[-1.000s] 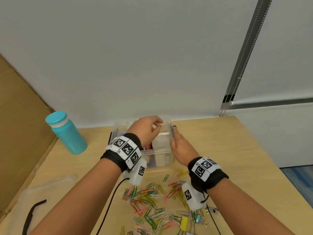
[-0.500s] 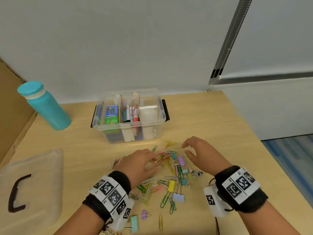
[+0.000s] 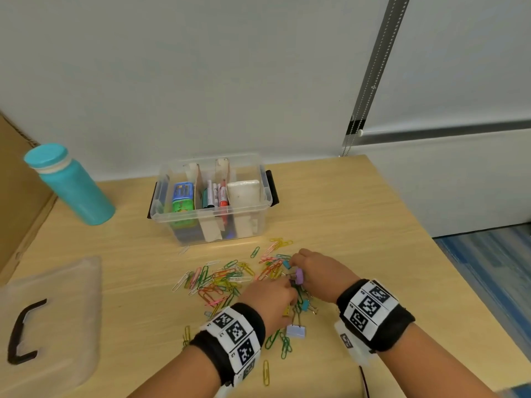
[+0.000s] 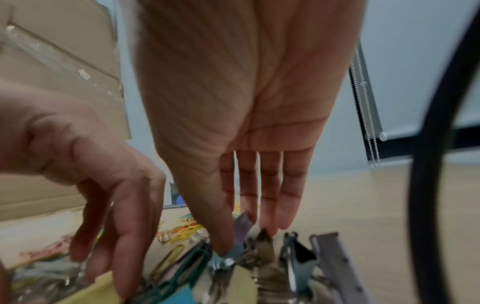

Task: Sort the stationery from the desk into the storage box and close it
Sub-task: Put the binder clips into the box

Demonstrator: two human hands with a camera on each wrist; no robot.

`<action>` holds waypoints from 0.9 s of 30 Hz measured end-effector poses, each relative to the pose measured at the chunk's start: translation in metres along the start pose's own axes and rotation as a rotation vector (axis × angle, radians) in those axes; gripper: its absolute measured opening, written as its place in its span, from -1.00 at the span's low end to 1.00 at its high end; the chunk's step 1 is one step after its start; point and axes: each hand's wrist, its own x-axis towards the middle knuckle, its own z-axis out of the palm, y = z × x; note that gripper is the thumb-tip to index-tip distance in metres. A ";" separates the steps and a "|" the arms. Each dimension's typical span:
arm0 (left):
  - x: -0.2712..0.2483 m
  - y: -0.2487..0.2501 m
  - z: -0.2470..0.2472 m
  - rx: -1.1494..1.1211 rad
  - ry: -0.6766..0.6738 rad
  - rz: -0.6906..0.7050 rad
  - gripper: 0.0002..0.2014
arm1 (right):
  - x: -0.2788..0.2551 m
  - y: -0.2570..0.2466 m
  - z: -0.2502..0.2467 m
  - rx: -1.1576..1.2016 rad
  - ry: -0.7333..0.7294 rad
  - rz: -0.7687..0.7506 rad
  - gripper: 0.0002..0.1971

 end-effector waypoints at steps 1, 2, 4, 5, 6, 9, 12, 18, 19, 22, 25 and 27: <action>-0.001 0.000 0.001 -0.004 0.005 -0.007 -0.65 | -0.001 0.001 -0.002 0.066 -0.001 0.016 -0.56; -0.001 -0.001 0.001 -0.008 0.012 -0.011 -0.65 | -0.003 0.002 -0.003 0.132 -0.007 0.032 -0.53; -0.004 -0.004 0.003 -0.018 0.018 -0.012 -0.65 | -0.008 0.007 -0.008 0.259 -0.018 0.065 -0.54; -0.004 -0.006 0.003 -0.020 0.017 -0.011 -0.65 | -0.011 0.010 -0.011 0.329 -0.003 0.087 -0.58; -0.005 -0.008 0.004 -0.021 0.016 -0.007 -0.64 | -0.014 0.013 -0.013 0.406 0.029 0.111 -0.65; -0.006 -0.013 0.003 -0.049 0.044 0.003 -0.63 | -0.021 0.026 -0.019 0.762 0.107 0.194 -0.90; -0.008 -0.018 -0.003 -0.236 0.148 -0.031 -0.62 | -0.030 0.039 -0.020 1.270 0.064 0.196 -0.89; -0.003 -0.016 -0.003 -0.437 0.242 -0.049 -0.69 | -0.045 0.050 -0.013 1.087 -0.037 0.207 -0.98; -0.002 -0.014 -0.002 -0.426 0.242 -0.030 -0.72 | -0.047 0.051 -0.013 0.911 -0.050 0.215 -0.95; -0.003 -0.008 0.005 -0.421 0.207 0.056 -0.78 | -0.049 0.057 -0.006 0.587 -0.107 0.215 -0.70; -0.004 -0.005 0.012 -0.368 0.107 0.122 -0.80 | -0.047 0.056 0.000 0.493 -0.162 0.213 -0.61; -0.004 -0.001 0.016 -0.317 0.024 0.144 -0.78 | -0.044 0.054 0.002 0.422 -0.153 0.183 -0.71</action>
